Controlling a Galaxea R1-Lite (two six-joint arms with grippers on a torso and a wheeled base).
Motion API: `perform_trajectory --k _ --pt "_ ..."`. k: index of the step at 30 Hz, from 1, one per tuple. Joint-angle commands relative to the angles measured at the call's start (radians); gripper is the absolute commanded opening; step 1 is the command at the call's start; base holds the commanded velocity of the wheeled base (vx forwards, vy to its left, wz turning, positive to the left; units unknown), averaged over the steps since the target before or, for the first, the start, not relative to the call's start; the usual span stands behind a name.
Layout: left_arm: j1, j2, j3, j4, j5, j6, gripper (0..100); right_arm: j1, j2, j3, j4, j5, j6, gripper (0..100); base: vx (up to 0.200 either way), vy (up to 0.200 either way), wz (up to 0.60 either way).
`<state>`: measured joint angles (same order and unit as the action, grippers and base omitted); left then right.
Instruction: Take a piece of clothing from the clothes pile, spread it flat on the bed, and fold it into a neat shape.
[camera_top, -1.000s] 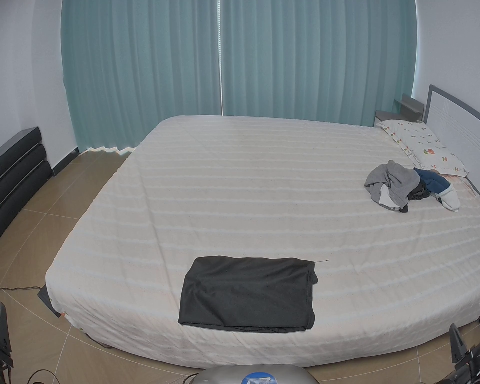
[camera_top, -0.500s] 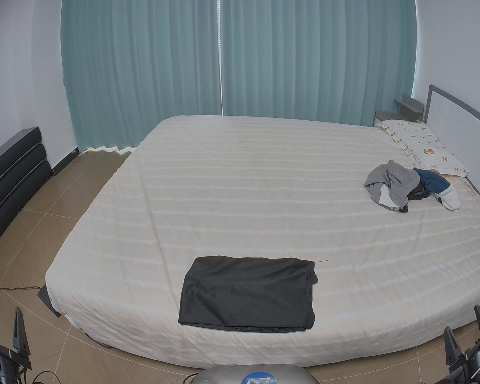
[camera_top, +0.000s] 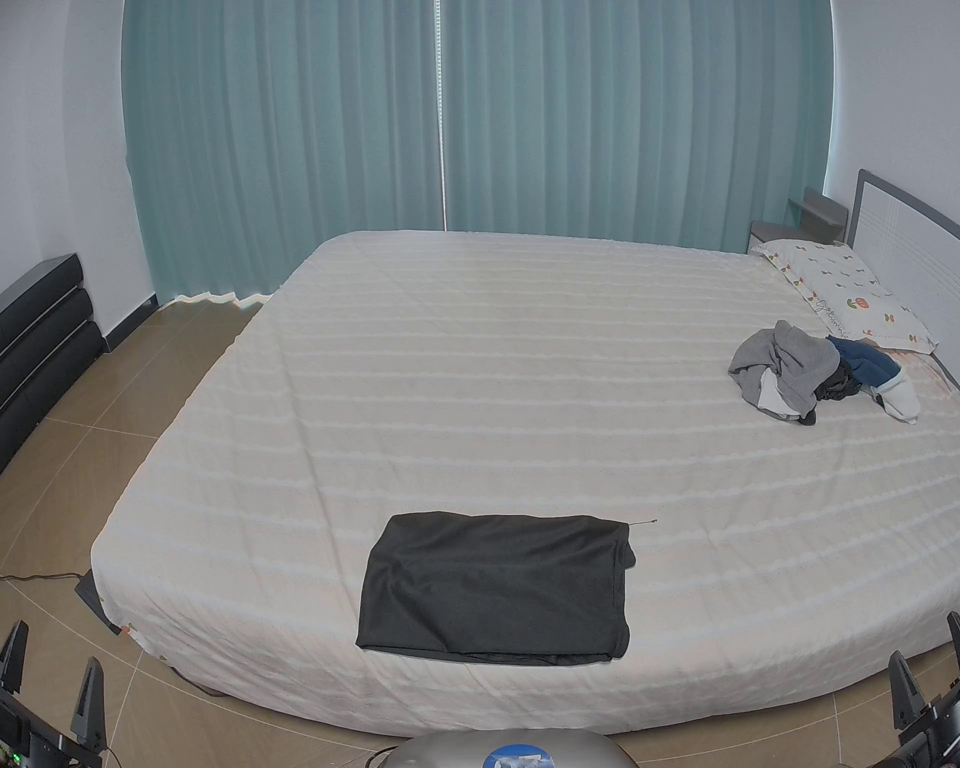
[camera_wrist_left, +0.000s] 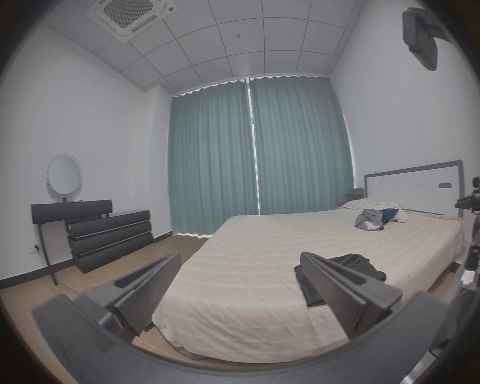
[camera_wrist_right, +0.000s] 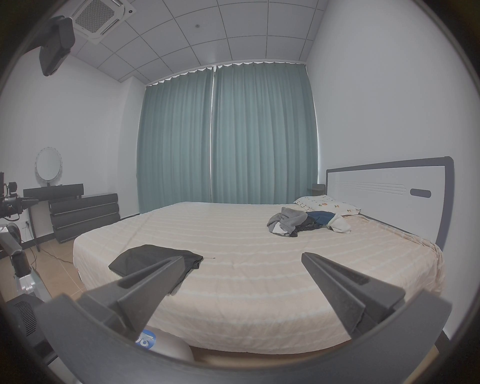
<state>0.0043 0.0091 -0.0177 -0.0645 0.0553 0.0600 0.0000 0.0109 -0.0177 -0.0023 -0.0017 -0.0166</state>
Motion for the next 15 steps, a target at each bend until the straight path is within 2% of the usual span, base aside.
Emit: perform_trajectory --k 1,7,12,15 --pt "0.0 -0.001 0.016 0.003 -0.074 -0.014 100 0.0 -0.009 0.018 -0.002 0.0 0.0 100 0.0 0.0 0.0" --pt "0.0 -0.001 0.012 0.015 -0.104 -0.034 100 0.0 -0.009 0.018 -0.002 -0.001 0.007 100 0.0 0.0 0.0" --pt "0.0 -0.003 0.012 0.015 -0.088 -0.072 100 0.0 -0.009 0.018 -0.002 -0.006 0.02 100 0.0 0.0 0.0" --pt "0.0 -0.005 0.018 0.032 -0.057 -0.054 100 0.003 -0.009 0.018 -0.002 -0.004 0.017 100 0.0 0.0 0.0"
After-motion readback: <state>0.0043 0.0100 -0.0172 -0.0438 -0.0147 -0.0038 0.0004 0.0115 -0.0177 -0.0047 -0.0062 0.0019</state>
